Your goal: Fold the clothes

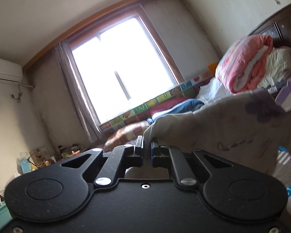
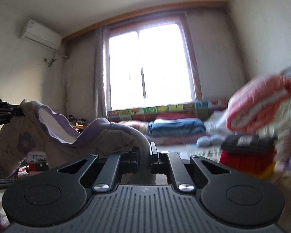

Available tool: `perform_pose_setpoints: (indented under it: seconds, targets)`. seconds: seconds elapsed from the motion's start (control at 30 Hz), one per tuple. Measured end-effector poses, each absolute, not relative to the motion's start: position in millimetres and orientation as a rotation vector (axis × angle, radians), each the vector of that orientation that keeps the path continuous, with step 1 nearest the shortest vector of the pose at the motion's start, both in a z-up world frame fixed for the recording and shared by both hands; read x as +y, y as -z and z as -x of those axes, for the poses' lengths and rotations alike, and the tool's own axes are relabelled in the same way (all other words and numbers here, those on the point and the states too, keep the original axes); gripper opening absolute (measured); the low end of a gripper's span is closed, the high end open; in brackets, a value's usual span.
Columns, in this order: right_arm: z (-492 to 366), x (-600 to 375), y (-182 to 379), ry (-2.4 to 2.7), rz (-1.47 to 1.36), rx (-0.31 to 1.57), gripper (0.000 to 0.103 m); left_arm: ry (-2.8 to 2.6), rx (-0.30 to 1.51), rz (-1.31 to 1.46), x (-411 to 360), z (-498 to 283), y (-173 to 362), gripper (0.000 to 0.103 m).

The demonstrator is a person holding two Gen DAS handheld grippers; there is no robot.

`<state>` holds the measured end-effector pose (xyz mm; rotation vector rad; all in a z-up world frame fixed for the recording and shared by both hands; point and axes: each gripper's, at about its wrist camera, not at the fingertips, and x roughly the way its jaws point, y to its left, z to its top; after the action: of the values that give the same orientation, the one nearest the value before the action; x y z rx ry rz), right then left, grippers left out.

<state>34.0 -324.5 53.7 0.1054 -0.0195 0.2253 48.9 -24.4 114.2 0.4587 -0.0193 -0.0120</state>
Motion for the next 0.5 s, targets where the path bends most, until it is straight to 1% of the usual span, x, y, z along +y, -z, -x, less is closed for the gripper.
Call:
perform_pose_setpoints:
  seconds: [0.2,0.3,0.47,0.5]
  targets:
    - [-6,-332,-113,-0.301,0.055,-0.063,0.011,0.02,-0.045,-0.416,-18,-8,-121,0.005]
    - [16,-338,-135,-0.355,0.129,-0.049,0.011,0.032,-0.047,-0.394,-15,15,-120,0.005]
    - [58,-341,-145,-0.464,0.205,0.019,0.011,0.047,-0.008,-0.369,-9,38,-108,0.005]
    - [60,-341,-144,-0.486,0.212,0.042,0.011,0.047,0.008,-0.369,-8,31,-104,0.005]
